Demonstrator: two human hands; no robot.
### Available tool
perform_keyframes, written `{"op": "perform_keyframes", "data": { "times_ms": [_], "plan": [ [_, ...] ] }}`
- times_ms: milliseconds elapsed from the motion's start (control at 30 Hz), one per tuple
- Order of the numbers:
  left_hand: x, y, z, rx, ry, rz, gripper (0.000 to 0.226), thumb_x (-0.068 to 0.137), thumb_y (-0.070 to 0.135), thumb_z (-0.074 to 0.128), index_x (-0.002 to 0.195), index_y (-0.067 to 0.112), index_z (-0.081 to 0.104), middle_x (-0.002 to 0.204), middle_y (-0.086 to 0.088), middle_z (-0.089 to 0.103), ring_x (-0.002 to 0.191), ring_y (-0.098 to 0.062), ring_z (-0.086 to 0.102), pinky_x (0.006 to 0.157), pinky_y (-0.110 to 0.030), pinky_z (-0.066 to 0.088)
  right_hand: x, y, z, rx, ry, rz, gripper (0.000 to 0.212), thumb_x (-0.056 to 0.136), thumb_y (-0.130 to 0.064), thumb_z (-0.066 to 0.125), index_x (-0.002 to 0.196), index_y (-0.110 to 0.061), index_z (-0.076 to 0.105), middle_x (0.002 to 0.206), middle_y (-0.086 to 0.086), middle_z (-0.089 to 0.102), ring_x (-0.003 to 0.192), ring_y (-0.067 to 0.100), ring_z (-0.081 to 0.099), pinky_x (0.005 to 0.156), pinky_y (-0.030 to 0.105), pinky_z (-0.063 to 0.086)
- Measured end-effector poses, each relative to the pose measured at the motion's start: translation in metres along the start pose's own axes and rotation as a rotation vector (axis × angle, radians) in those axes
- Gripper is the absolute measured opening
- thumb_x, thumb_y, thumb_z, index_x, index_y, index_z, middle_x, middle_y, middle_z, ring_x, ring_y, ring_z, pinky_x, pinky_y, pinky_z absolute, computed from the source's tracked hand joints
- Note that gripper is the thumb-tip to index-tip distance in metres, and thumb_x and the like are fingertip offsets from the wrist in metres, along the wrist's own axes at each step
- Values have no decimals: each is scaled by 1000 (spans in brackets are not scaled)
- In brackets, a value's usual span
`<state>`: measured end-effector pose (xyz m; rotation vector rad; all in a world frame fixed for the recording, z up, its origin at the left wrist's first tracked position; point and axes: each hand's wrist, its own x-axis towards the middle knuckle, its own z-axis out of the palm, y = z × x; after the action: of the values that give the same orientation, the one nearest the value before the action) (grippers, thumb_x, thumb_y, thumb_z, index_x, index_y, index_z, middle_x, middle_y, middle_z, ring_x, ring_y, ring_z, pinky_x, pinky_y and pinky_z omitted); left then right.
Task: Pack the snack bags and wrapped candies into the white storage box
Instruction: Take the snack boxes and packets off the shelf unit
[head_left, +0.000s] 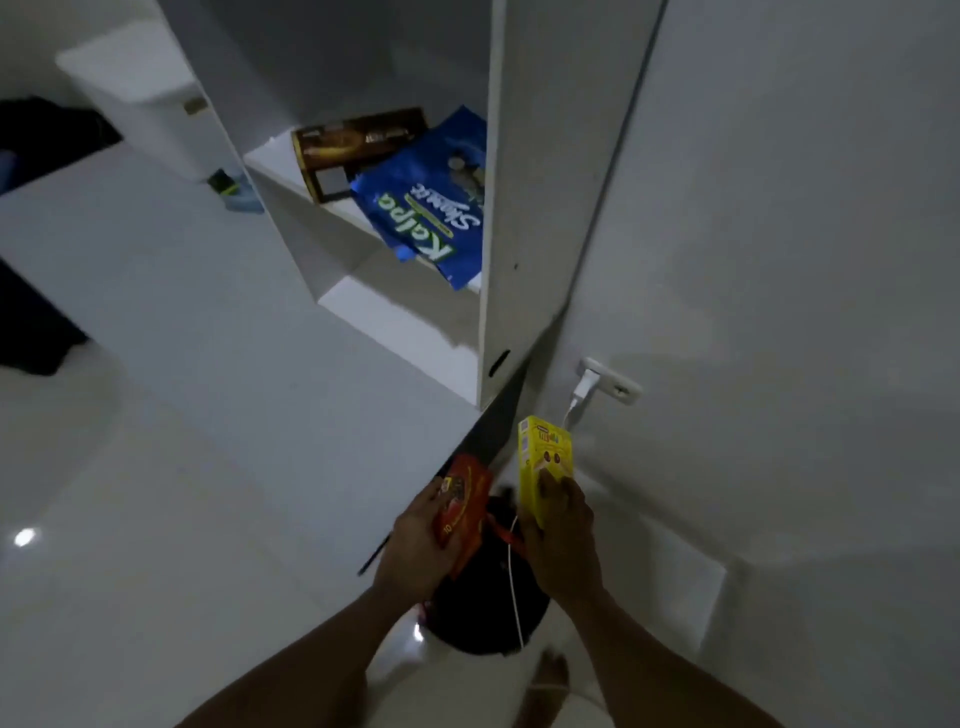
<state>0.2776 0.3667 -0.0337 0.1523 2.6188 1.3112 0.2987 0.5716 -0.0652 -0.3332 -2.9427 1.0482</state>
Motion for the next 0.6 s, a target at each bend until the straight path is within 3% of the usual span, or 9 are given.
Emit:
{"op": "perform_keyframes", "data": {
  "times_ms": [67, 233, 367, 467, 533, 600],
  "plan": [
    [-16, 6, 20, 5, 41, -111, 75, 72, 52, 53, 136, 13, 57, 143, -5, 52, 120, -21, 58, 97, -18, 42, -4, 20, -5, 1, -95, -6, 63, 93, -61, 36, 145, -25, 34, 147, 16, 40, 125, 40, 47, 97, 51, 49],
    [-44, -3, 61, 0, 83, -304, 67, 77, 35, 65, 140, 18, 52, 148, -6, 46, 123, -24, 57, 100, -31, 49, -8, 50, -4, 2, -393, -51, 75, 90, -65, 39, 150, -20, 36, 146, 11, 41, 124, 34, 49, 98, 42, 48],
    [-50, -26, 93, -61, 81, -430, 59, 82, 27, 69, 138, 18, 54, 133, -3, 60, 113, -20, 63, 89, -22, 51, -6, 65, 21, 59, -619, -6, 61, 95, -52, 49, 149, -24, 39, 143, 7, 42, 125, 25, 48, 96, 36, 49],
    [-44, -46, 119, -79, 90, -587, 49, 82, 15, 69, 130, 10, 57, 119, -8, 65, 104, -23, 65, 71, -4, 42, 0, 83, 56, 204, -753, 274, 58, 95, -63, 43, 139, -26, 49, 134, 7, 53, 109, 16, 62, 83, 28, 57],
    [-35, -62, 138, -113, 90, -665, 44, 84, 10, 69, 126, 6, 58, 116, -12, 66, 100, -21, 64, 65, 1, 37, 10, 96, 82, 288, -777, 477, 48, 101, -48, 43, 131, -12, 54, 118, 8, 64, 95, 17, 67, 70, 19, 54],
    [-23, -80, 159, -148, 117, -727, 48, 85, 13, 69, 131, 7, 56, 121, -11, 65, 106, -20, 62, 73, -1, 37, 21, 107, 108, 316, -763, 589, 49, 101, -47, 44, 128, -7, 55, 115, 10, 63, 97, 25, 64, 73, 29, 56]
  ]
}}
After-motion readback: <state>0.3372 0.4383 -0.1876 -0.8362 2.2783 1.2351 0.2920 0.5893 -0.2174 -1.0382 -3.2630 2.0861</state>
